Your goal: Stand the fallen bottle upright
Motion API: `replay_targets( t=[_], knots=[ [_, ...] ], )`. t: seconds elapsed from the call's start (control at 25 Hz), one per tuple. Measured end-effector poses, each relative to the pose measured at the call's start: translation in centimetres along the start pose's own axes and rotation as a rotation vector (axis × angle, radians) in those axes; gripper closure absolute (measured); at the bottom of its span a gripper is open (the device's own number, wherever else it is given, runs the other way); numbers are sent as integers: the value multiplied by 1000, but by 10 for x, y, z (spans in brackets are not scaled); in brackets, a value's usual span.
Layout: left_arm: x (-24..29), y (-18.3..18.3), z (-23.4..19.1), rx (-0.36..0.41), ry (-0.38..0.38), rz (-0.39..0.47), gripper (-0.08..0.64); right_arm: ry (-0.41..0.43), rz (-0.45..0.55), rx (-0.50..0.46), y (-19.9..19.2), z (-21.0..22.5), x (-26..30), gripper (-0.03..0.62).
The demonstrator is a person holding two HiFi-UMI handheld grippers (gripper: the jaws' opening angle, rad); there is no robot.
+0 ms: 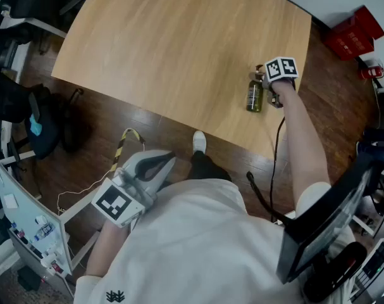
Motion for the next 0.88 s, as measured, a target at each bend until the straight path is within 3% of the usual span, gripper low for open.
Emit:
replay_targets(
  t=[0.04,0.16,0.44,0.56,0.72,0.88],
  knots=[
    [2,0,-3,7,-2,-2,560,9,11,-5,2,-2,-2,444],
    [11,4,-8,11,-6,0,560,19,98,-47,8,-10,-16,454],
    [22,11,-10,28,-35,6,560,-82,545,-266,-5,-49,-96,459],
    [24,10,-7,48,-61,3,560,-148,685,-377,-27,-65,-111,459],
    [21,9,2,48,-81,-1,560,-229,791,-463,-63,-82,-117,459],
    [3,0,12,68,-96,2,560,-288,836,-419,-83,-86,-116,459]
  ],
)
Point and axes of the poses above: the fingertips, and each gripper's own axes: x forward along the fingers, z to its right, y out of its top, the point moved 6 cm from there along -x, backward along the fingers, and after that the axes turned 15 degrees about -y, right-handed, at the moved point
